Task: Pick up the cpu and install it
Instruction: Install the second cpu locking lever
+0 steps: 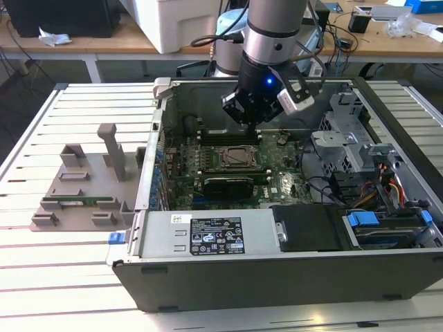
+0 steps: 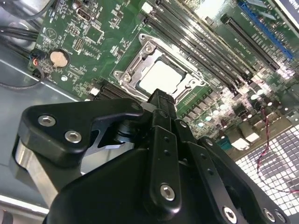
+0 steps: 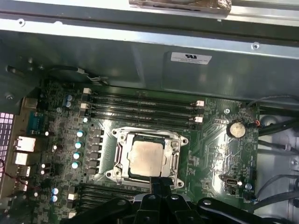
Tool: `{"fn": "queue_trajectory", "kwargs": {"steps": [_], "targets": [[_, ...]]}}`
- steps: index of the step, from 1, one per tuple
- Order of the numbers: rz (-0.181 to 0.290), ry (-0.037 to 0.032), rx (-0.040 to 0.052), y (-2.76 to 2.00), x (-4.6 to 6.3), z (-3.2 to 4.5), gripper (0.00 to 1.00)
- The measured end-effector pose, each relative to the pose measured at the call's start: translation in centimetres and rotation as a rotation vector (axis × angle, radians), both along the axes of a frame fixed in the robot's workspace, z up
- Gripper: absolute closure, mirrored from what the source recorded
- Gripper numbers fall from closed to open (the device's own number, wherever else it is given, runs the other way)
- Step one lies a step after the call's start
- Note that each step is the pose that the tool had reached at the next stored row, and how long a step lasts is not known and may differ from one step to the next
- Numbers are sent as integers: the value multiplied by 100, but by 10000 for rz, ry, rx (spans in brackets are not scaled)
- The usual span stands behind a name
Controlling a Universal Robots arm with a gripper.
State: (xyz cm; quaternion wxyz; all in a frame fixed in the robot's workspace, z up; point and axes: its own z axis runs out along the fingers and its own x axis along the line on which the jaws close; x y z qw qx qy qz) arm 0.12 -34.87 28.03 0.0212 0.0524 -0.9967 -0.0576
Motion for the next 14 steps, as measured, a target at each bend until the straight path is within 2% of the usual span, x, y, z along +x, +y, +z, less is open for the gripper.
{"fn": "queue_trajectory", "kwargs": {"steps": [10, 14], "targets": [[0, 0, 0, -48, 0, -27, 89], [1, 1, -3, -83, 0, -79, 89]]}}
